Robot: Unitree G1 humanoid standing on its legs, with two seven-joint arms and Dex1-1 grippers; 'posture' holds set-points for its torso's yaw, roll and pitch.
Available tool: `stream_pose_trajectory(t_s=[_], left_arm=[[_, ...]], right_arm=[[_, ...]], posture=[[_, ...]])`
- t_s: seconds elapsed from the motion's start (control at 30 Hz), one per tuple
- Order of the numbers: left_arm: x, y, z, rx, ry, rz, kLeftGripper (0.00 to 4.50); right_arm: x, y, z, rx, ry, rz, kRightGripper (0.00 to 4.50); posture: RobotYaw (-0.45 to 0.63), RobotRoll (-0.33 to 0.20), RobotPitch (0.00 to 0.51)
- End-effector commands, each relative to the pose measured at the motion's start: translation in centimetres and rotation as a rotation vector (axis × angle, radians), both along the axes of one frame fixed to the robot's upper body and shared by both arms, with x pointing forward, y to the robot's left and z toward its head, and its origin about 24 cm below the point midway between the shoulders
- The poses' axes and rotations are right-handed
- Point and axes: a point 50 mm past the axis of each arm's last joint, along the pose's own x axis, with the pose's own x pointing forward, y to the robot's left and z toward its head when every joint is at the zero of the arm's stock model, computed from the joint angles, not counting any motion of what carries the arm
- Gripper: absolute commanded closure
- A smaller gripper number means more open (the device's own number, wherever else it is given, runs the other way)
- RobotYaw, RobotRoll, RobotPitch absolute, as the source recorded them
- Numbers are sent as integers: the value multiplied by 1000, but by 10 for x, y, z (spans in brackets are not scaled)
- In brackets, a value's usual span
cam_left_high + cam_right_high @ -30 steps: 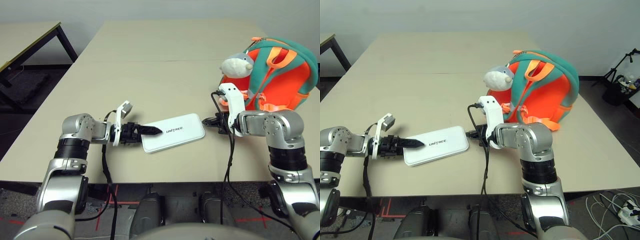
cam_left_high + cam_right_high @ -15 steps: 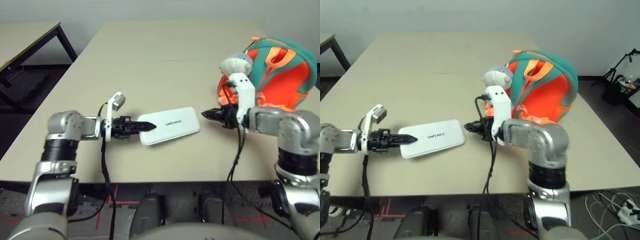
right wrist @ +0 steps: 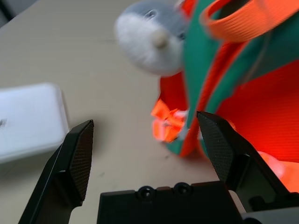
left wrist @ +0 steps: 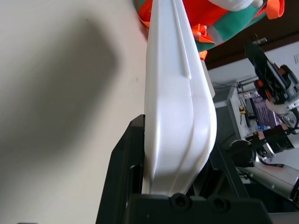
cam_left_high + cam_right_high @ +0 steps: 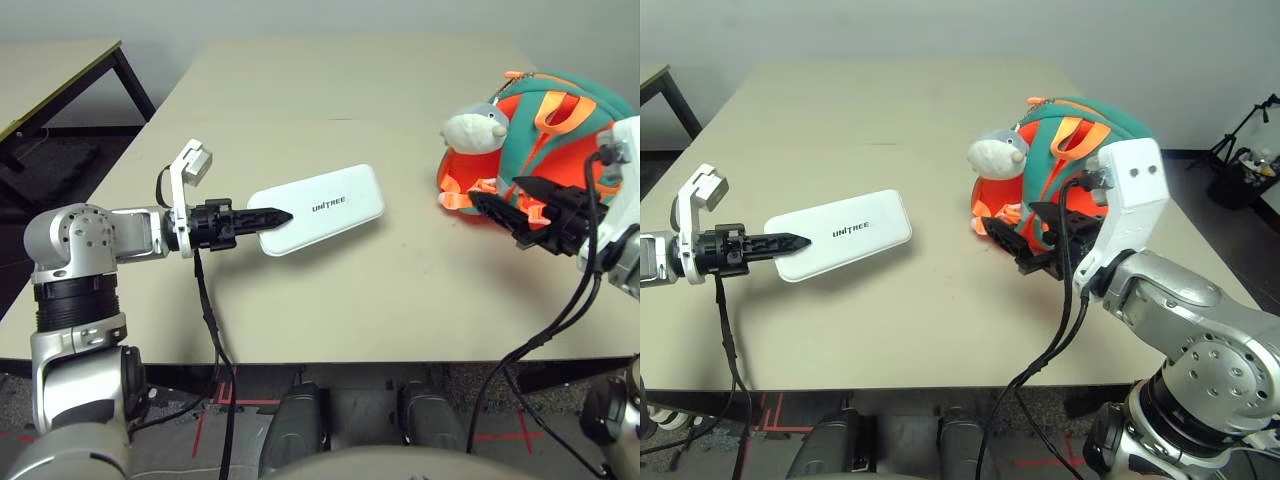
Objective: Put the pencil case into the backpack and zip it.
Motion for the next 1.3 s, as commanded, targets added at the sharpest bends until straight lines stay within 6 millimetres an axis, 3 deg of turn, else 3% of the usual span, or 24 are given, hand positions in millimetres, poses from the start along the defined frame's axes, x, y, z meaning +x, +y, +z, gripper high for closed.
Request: stream_pose_trajectory(t_s=[0.03,0.23,0.8,0.93,1.3], left_arm=[[2,-5,6,-4,-35,-15,3121],[3,-5,4,-16,-38,3,3121],[-6,1,-1,-30,-37,53,3121],[-5,1,0,-32,-38,53,3121],[-2,-2,2,-41,-37,34,3121]], right_arm=[[5,-7,-3,-18,43,-120,0],[21,-14,-15,21,101,-176,0],[75,-12,-24,37,19,-218,0],[78,-10,-26,34,5,-224,825],[75,-3,-24,40,2,-187,4300]], posture=[[-68,0,98],[-43,0,100],[26,0,88],[22,0,87],[2,0,87]])
